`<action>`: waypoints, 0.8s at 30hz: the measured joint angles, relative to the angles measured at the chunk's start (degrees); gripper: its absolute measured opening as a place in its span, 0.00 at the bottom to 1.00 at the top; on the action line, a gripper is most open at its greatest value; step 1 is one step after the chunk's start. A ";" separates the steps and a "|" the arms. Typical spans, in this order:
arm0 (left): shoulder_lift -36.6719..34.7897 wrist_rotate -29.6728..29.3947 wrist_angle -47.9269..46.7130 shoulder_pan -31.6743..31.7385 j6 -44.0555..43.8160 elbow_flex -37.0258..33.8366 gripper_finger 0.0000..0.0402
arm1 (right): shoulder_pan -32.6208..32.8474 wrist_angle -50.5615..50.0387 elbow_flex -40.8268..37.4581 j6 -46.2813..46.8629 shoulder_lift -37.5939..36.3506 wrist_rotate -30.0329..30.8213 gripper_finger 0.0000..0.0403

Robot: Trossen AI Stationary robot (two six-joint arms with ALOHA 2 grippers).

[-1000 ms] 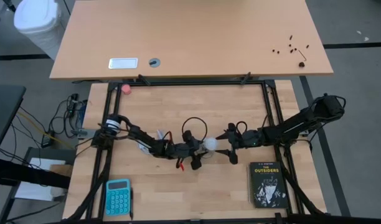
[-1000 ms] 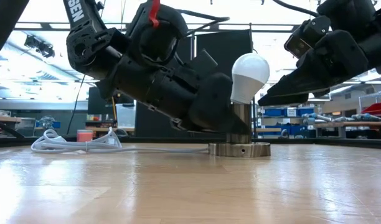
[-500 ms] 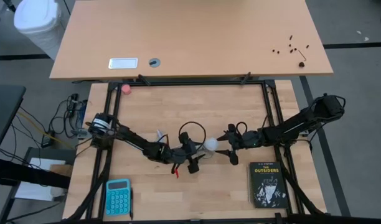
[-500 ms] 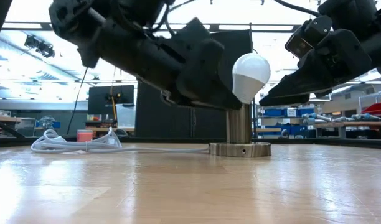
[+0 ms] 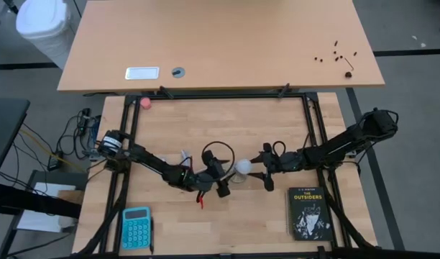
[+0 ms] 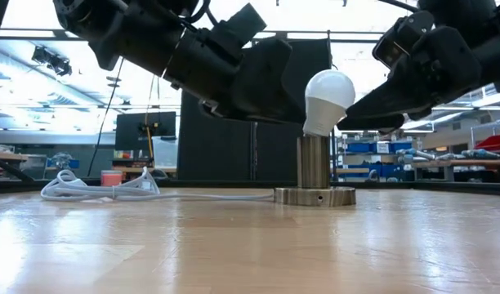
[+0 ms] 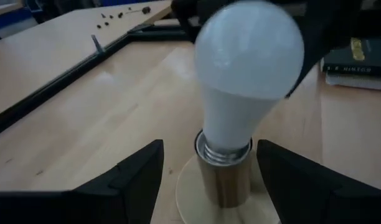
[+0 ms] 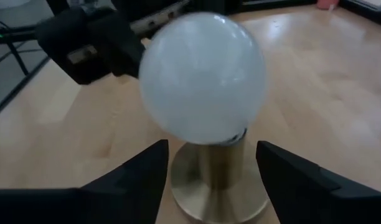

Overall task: Screw lightbulb
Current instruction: Insert the white lightbulb into the silver lamp

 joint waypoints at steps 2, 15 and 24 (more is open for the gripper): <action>0.00 -1.05 0.04 0.06 0.07 0.01 0.66 | 0.00 0.02 0.00 -0.61 0.00 0.69 0.62; 0.04 -1.08 0.75 1.14 0.24 0.01 0.63 | -0.24 0.17 2.16 -4.16 0.00 1.32 0.58; 0.09 -1.08 0.66 1.14 0.33 0.01 0.63 | -2.26 -2.28 3.45 -5.21 0.00 -0.45 0.57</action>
